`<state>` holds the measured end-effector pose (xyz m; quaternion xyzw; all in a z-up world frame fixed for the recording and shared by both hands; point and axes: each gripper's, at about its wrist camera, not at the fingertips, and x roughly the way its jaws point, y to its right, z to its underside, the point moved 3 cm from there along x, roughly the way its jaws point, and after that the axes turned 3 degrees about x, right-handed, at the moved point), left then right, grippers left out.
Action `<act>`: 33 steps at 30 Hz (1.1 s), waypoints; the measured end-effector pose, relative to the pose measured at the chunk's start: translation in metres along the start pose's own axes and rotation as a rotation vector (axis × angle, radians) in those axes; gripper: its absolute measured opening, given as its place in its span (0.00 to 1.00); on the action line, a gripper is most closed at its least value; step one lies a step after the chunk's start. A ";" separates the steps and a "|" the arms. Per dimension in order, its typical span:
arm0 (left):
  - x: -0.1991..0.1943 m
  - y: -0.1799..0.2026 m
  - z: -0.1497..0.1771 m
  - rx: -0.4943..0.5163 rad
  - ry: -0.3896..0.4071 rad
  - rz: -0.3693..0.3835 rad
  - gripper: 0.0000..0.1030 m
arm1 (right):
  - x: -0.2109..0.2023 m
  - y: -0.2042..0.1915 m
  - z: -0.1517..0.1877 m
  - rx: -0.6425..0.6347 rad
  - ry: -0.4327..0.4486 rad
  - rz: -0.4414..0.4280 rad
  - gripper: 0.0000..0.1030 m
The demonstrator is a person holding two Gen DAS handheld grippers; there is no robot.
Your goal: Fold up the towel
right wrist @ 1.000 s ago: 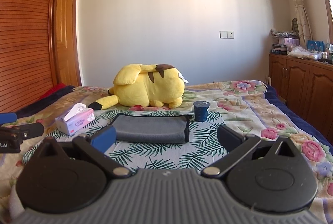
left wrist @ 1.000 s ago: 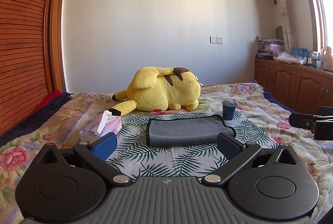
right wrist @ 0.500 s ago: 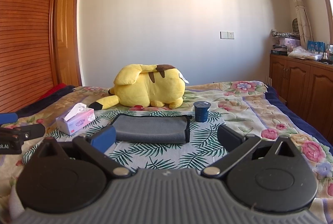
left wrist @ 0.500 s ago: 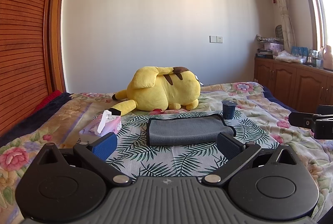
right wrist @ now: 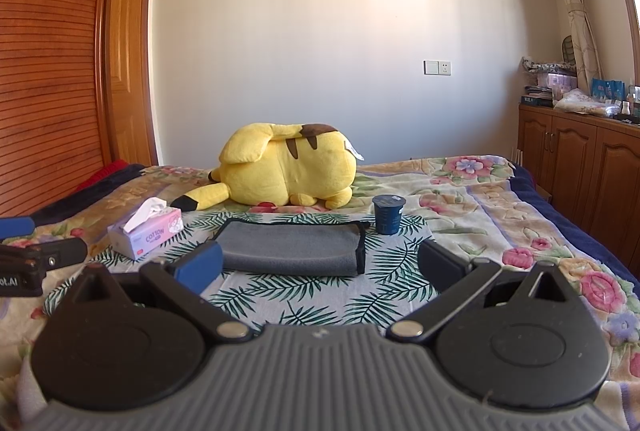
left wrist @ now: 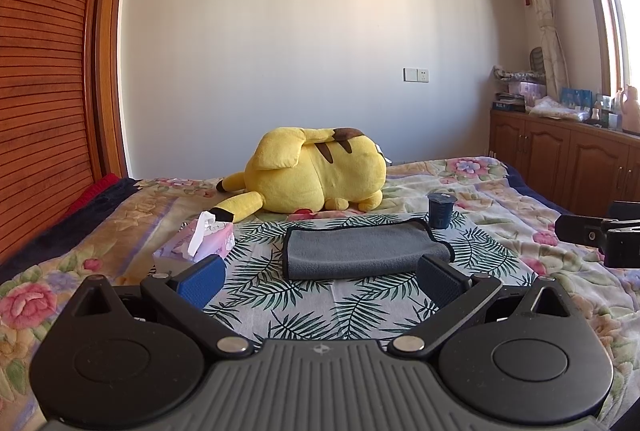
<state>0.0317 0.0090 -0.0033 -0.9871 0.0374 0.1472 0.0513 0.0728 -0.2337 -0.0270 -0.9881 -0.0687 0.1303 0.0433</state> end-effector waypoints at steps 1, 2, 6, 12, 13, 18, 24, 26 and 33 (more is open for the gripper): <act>0.000 0.000 0.000 0.000 0.000 0.000 0.84 | 0.000 0.000 0.000 0.000 -0.001 0.000 1.00; 0.000 0.000 0.000 0.000 0.001 0.000 0.84 | 0.000 0.000 0.000 0.000 0.000 0.000 1.00; 0.000 0.000 0.000 0.002 0.000 0.000 0.84 | 0.000 -0.002 0.000 -0.002 -0.002 -0.001 1.00; 0.001 0.000 0.001 0.002 -0.001 0.000 0.84 | 0.000 -0.002 0.000 -0.001 -0.001 0.000 1.00; 0.001 0.000 0.001 0.002 -0.001 0.000 0.84 | 0.000 -0.002 0.000 -0.001 -0.001 -0.001 1.00; 0.001 0.000 0.001 0.001 -0.001 0.000 0.84 | 0.000 -0.002 0.000 -0.001 -0.001 -0.001 1.00; 0.001 0.001 0.002 0.003 0.000 0.000 0.84 | 0.000 -0.002 0.000 -0.001 -0.001 -0.001 1.00; 0.001 0.001 0.003 0.004 0.000 -0.001 0.84 | 0.000 -0.002 0.000 -0.001 -0.001 -0.001 1.00; 0.001 0.002 0.002 0.004 0.000 0.000 0.84 | 0.000 -0.002 0.000 -0.001 -0.001 -0.001 1.00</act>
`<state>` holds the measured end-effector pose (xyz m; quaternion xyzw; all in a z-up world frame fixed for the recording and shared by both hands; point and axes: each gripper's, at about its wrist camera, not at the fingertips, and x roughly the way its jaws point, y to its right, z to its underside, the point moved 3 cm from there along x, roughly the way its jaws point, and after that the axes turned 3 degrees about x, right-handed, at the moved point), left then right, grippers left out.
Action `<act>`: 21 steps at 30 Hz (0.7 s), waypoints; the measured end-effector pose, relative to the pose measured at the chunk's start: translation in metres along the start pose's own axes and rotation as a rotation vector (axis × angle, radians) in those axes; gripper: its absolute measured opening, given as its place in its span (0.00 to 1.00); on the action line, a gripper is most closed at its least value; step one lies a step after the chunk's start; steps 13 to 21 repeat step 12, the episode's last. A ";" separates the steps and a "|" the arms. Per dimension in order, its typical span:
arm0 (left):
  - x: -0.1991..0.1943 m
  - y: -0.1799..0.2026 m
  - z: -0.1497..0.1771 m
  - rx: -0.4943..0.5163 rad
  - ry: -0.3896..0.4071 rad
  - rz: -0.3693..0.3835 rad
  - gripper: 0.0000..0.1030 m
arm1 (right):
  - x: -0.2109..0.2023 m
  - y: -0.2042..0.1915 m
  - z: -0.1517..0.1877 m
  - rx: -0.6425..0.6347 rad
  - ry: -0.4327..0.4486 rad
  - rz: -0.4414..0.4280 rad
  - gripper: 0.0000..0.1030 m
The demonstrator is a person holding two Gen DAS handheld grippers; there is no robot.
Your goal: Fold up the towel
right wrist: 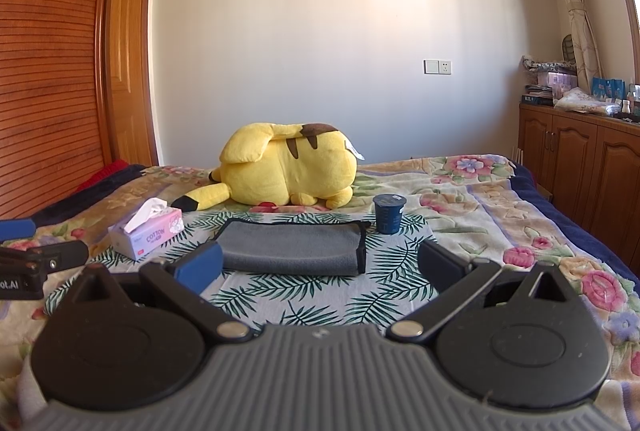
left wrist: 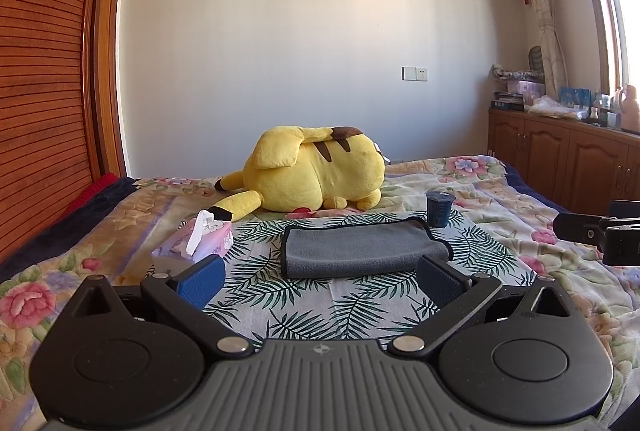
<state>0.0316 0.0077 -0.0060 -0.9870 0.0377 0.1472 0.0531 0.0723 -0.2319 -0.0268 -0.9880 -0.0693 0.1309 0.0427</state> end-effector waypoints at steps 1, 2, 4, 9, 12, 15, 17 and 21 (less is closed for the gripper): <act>0.000 0.000 0.000 0.000 0.000 0.000 0.84 | 0.000 0.000 0.000 0.000 0.000 0.000 1.00; 0.000 0.000 0.000 0.000 0.000 0.000 0.84 | 0.000 0.000 0.000 0.000 0.000 0.000 1.00; 0.000 0.000 0.000 0.000 0.000 0.000 0.84 | 0.000 0.000 0.000 0.000 0.001 0.001 1.00; 0.000 0.001 0.001 0.001 -0.001 0.000 0.84 | 0.000 0.000 0.000 0.000 0.001 0.000 1.00; 0.000 0.001 0.001 0.000 0.000 0.000 0.84 | 0.000 0.000 0.000 0.000 0.000 0.000 1.00; 0.000 0.001 0.001 0.000 0.000 0.000 0.84 | 0.000 0.000 0.000 0.000 0.000 0.000 1.00; 0.000 0.001 0.001 0.000 0.000 0.000 0.84 | 0.000 0.000 0.000 0.000 0.000 0.000 1.00; 0.000 0.001 0.001 0.000 0.000 0.000 0.84 | 0.000 0.000 0.000 0.000 0.000 0.000 1.00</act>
